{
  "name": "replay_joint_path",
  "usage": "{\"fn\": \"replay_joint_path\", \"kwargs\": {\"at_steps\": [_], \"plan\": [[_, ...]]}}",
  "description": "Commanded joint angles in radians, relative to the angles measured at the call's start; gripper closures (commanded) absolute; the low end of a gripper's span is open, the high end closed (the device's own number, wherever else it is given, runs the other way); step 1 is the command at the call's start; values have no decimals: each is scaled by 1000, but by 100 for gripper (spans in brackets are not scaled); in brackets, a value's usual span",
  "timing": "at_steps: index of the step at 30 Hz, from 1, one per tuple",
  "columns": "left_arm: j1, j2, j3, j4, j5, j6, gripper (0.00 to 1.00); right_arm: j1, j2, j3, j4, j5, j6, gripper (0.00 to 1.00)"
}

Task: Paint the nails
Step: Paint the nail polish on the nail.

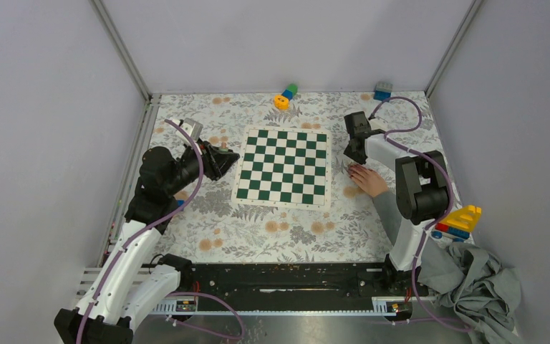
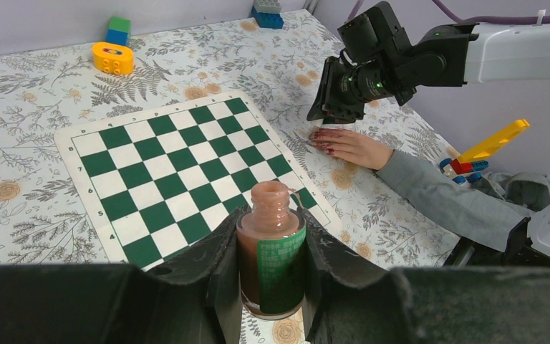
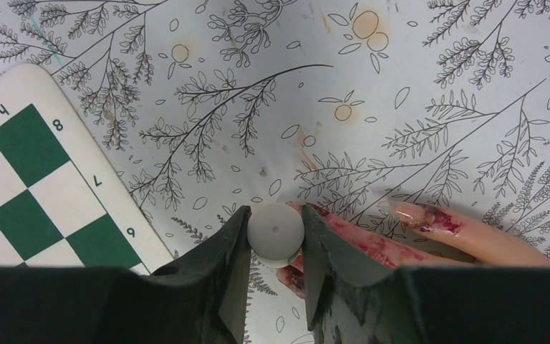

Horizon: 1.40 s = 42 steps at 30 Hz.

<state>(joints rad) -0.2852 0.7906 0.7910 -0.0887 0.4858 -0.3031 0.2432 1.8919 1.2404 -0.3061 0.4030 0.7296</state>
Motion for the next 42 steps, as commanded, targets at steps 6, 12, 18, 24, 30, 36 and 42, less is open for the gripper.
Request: {"fn": "replay_joint_path", "kwargs": {"at_steps": [6, 12, 18, 24, 30, 36, 42], "plan": [[-8, -24, 7, 35, -13, 18, 100, 13, -78, -17, -12, 48, -7, 100], [-9, -27, 7, 35, -15, 19, 100, 14, -93, -17, -11, 46, -4, 100], [-11, -28, 9, 32, -16, 21, 100, 13, -72, 13, -11, 32, -3, 100], [-11, -29, 8, 31, -19, 22, 100, 13, -35, 44, -12, 11, 5, 100], [-11, -30, 8, 29, -19, 23, 100, 13, -8, 62, -14, 5, 7, 100], [-10, -32, 9, 30, -18, 24, 100, 13, 17, 72, -14, -2, 11, 100], [-10, -33, 9, 30, -19, 24, 100, 15, 32, 80, -13, -2, 13, 100]]}}
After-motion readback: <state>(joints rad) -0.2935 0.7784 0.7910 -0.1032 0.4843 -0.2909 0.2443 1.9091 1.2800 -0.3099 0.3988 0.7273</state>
